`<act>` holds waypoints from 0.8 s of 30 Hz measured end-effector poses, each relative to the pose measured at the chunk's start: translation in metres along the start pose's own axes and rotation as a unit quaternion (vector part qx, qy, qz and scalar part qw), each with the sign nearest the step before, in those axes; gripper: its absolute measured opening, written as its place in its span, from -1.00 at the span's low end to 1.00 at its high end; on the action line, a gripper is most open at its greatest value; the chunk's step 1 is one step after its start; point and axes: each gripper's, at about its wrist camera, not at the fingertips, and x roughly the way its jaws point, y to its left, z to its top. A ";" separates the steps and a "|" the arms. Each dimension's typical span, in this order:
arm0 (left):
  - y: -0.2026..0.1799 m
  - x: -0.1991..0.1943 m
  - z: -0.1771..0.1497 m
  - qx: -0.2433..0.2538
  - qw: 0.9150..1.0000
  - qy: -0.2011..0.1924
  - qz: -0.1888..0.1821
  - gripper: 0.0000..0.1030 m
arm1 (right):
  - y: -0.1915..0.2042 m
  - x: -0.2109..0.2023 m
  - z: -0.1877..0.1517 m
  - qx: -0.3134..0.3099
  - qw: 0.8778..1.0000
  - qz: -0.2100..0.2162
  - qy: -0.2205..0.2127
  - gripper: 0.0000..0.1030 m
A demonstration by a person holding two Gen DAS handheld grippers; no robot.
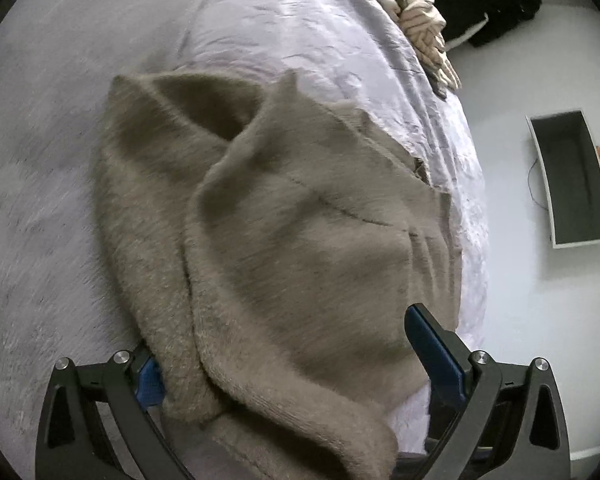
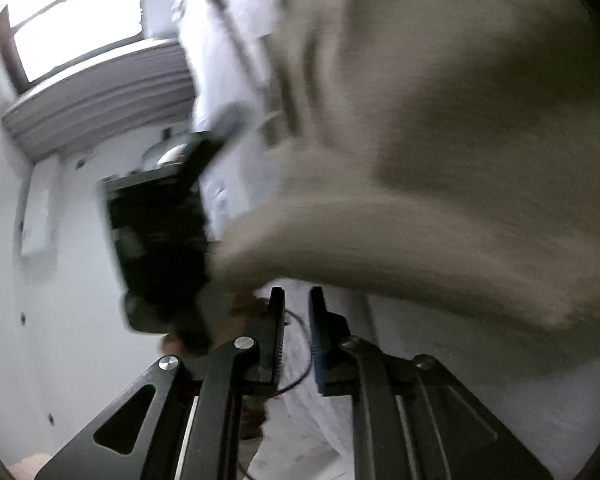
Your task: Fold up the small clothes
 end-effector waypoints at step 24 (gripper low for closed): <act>0.023 0.003 0.008 -0.031 0.999 0.025 -0.036 0.98 | 0.016 -0.023 0.008 -0.028 0.998 0.058 -0.009 -0.81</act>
